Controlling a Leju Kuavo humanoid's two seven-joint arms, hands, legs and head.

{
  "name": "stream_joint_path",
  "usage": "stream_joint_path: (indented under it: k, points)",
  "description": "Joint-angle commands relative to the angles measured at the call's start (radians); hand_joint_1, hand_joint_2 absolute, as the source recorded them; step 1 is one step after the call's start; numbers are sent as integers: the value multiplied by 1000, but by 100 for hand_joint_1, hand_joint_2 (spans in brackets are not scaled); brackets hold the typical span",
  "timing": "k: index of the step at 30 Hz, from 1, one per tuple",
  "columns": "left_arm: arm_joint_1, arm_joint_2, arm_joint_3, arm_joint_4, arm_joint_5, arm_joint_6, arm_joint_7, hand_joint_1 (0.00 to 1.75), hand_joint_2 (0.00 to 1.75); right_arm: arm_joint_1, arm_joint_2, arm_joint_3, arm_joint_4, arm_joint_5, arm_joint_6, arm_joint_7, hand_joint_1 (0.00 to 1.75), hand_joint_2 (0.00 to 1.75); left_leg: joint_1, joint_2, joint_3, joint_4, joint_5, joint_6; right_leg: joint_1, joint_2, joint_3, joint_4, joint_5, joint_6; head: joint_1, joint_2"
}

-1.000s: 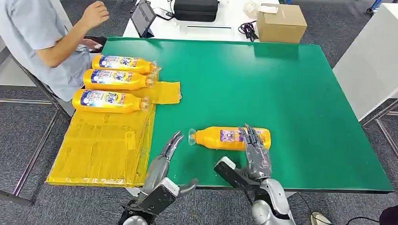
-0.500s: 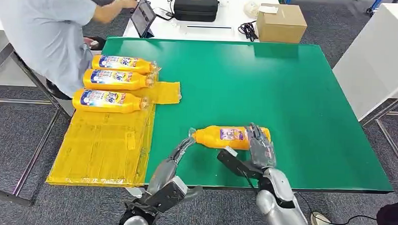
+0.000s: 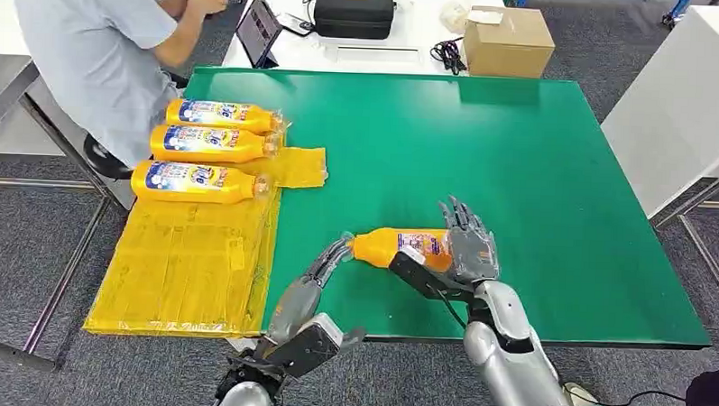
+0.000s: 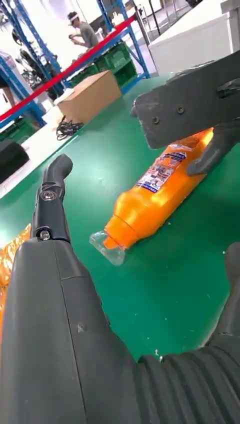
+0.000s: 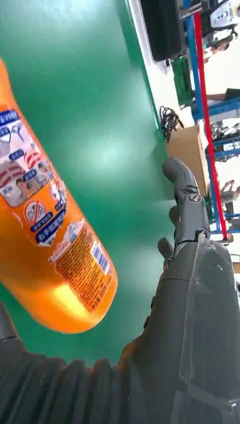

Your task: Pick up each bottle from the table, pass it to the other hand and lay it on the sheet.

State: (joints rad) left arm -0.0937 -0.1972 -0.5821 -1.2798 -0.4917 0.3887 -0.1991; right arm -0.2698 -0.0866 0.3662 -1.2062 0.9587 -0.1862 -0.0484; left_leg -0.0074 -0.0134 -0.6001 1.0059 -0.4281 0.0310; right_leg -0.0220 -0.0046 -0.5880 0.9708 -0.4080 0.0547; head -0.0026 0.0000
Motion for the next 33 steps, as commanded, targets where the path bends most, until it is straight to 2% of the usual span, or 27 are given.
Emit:
stream_joint_path:
  k: [1,6,12,23,28,33]
  points:
    - [-43,8,-21,68,15,-12,1,0,175,-69,-20,46,124,-20,22,4,0,175,1,1,4,0,-1,-2,1,1,4,-1,-1,-2,0,0]
    - [-43,10,-26,70,17,-17,-1,0,175,-72,-22,44,142,-28,29,5,0,175,1,2,3,0,-1,-2,1,1,3,-1,-1,-2,0,0]
    - [-50,11,-29,75,67,-66,14,0,175,-92,-29,27,253,-71,61,-10,0,175,1,1,3,-1,-1,-1,1,1,3,-1,0,-2,0,0]
    - [-52,14,-39,79,106,-101,30,0,175,-82,-41,48,256,-76,80,-10,0,175,1,2,4,0,-2,-2,2,1,5,-1,-1,-3,0,0]
    - [-57,15,-48,95,143,-136,40,0,175,-96,-60,87,293,-32,91,26,0,175,1,0,2,-1,0,-1,1,0,3,-1,0,-1,0,0]
    - [-62,13,-45,105,166,-146,43,0,175,-119,-64,121,325,38,33,47,0,175,1,1,4,-1,-1,-2,1,0,4,-1,0,-2,0,0]
